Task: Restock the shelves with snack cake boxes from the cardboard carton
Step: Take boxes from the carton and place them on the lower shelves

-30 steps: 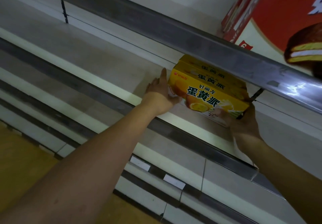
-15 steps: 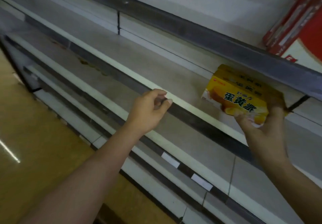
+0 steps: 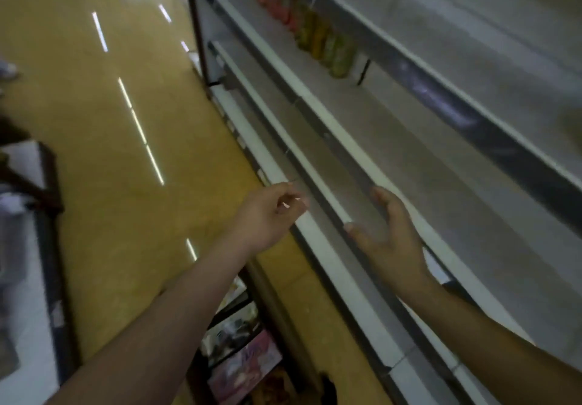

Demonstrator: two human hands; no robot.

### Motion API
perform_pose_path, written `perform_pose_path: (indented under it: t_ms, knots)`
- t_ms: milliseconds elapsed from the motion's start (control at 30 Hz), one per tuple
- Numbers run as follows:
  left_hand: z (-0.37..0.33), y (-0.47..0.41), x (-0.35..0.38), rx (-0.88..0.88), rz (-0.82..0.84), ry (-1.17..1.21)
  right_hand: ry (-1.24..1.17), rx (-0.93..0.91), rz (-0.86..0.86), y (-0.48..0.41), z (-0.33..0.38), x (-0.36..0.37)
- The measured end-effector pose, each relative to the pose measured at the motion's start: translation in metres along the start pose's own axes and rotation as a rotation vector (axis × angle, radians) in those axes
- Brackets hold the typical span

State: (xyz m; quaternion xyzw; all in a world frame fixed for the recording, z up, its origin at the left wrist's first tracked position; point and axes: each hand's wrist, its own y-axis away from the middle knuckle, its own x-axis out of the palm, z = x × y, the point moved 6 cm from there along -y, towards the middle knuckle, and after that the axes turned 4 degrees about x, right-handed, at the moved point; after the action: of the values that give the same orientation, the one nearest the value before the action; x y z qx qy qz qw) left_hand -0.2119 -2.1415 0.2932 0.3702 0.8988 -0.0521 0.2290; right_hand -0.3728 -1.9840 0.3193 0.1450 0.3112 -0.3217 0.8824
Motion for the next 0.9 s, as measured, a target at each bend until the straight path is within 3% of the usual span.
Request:
perform_pose_path:
  t_ms: [200,500,900]
  knots:
    - [0.111,0.045,-0.028,-0.184,-0.113,-0.031,0.019,-0.032,0.299,0.003,-0.012,0.139]
    - [0.287,0.103,-0.008,-0.478,-0.254,-0.065,0.053,-0.004,0.586,0.003,-0.081,0.32]
    - [0.498,0.132,0.09,-0.744,-0.272,-0.058,0.259,0.051,0.734,-0.005,-0.23,0.507]
